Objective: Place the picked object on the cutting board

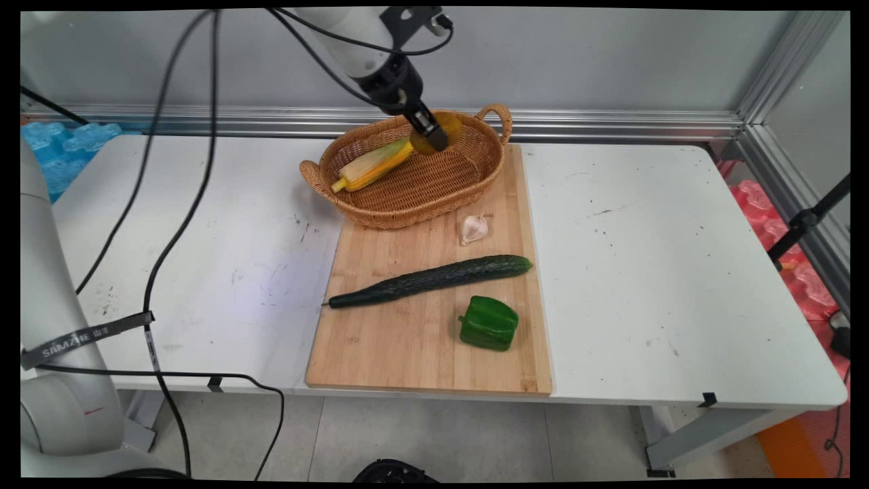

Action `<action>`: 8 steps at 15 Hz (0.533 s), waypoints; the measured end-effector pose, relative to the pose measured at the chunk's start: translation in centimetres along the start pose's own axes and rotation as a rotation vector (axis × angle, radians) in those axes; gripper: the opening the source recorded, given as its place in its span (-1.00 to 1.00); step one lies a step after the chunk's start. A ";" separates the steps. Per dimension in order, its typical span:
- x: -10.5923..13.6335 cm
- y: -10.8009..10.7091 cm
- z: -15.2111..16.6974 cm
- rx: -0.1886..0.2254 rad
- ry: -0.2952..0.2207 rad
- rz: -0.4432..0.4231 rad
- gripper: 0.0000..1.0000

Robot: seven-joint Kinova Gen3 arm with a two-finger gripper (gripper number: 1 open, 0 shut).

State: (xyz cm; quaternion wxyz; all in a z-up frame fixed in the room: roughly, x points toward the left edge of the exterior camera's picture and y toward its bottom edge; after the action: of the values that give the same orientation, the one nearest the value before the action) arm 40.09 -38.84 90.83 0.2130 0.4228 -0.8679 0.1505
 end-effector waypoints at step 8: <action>-3.8 3.0 -6.1 -0.239 -0.048 0.316 -1.00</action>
State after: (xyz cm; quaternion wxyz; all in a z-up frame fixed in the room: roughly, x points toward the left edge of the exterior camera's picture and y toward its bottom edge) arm 41.28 -31.84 94.03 0.2145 0.2564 -0.9400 0.0679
